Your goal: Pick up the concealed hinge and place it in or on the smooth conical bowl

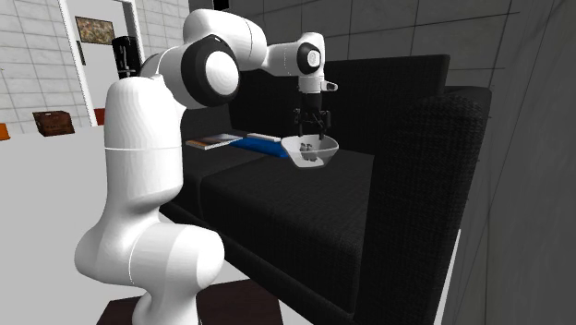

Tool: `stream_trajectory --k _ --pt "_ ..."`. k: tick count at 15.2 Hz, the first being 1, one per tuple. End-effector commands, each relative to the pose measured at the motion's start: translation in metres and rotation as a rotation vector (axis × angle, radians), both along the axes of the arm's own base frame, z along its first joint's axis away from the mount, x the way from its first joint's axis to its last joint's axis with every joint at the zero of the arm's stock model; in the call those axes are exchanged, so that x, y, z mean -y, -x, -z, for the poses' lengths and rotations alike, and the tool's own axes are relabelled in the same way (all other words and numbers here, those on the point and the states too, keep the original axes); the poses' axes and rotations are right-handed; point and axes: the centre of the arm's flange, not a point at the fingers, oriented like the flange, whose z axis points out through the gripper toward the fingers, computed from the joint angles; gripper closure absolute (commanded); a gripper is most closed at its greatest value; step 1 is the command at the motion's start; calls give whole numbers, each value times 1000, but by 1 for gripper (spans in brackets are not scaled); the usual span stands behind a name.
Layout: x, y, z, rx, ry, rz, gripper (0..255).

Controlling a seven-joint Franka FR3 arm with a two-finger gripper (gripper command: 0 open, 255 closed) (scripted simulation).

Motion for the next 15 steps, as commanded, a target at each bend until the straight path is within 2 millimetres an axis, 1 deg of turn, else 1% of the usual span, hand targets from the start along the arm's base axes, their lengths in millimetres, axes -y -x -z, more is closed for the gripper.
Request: stream_trajectory --k 1,3,6,7,15 --pt "0 0 0 0 0 0 0" --pt "0 0 0 0 0 0 0" --pt "-1 1 -40 0 0 0 0" --pt "-1 1 -50 0 0 0 0" --pt "-1 1 -50 0 0 0 0"
